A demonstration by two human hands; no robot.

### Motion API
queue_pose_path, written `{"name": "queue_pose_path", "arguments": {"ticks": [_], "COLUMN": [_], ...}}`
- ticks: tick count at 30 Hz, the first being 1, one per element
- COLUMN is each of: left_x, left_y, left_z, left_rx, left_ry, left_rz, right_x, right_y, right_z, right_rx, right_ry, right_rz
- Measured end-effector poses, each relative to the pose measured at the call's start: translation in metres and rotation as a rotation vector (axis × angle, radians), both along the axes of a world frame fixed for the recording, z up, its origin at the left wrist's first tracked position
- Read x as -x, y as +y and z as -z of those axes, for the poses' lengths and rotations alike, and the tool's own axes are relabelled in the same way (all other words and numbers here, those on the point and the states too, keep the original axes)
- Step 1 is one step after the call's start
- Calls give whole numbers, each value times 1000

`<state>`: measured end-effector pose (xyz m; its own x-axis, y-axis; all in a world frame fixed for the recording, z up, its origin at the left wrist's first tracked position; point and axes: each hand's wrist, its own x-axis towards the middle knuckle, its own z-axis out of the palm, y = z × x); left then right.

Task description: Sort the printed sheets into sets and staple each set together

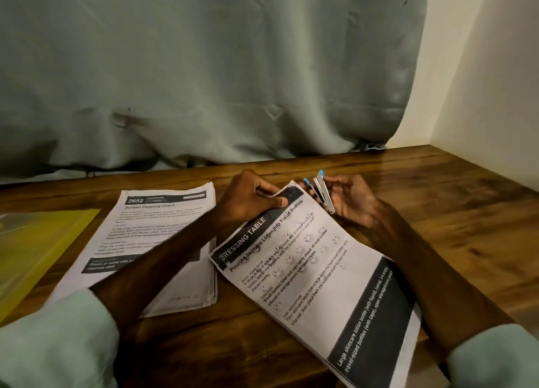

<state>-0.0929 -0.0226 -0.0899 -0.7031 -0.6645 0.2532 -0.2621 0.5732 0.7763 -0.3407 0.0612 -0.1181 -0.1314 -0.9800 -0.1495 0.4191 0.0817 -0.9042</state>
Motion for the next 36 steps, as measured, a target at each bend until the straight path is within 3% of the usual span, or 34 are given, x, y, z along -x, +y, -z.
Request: {"name": "queue_pose_path", "arguments": {"ticks": [3,9,17,36], "left_x": [8,10,10,12], "left_y": [-6,-19,-26,-26], "left_z": [6,19,11,5], "left_rx": [-127,-290,-255,-78], "left_ry": [-12,-33,-71,-88], "left_rz": [2,28,82,22], "right_x": [-1,-9,-20,-29], "right_y": [1,7,18,19], "right_z": [4,1,-17,-16], "right_rx": [5,83,229,301], "right_ry": [93,489,889,1053], "right_rz": [-11,72,98,-58]}}
